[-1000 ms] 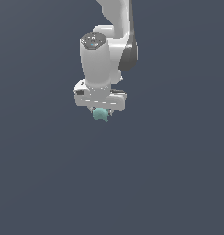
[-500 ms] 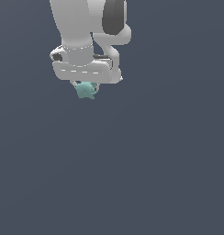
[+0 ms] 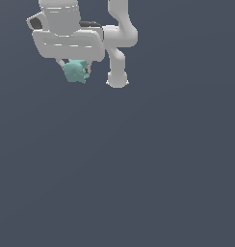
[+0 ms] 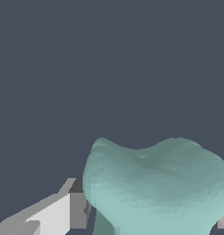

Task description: Pick up the object and move it to a goal position.

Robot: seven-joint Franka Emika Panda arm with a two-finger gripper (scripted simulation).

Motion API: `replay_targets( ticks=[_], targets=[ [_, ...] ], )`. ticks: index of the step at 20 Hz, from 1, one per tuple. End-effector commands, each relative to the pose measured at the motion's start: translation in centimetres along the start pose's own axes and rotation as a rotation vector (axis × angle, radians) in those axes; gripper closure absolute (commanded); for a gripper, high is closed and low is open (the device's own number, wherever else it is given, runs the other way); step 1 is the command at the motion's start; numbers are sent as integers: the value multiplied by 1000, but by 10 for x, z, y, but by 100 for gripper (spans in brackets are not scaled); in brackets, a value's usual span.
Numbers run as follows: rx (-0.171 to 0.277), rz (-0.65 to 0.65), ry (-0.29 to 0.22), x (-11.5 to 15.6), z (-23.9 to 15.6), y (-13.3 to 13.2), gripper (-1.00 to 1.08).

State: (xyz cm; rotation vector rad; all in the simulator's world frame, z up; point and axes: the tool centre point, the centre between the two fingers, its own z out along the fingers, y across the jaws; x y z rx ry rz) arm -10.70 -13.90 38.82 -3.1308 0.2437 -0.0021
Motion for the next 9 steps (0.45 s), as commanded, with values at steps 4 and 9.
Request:
replay_targets(
  ticks=[4, 9],
  targets=[
    [-1, -1, -1, -4, -22, 12, 108],
    [-1, -1, -1, -4, -28, 15, 108]
  ],
)
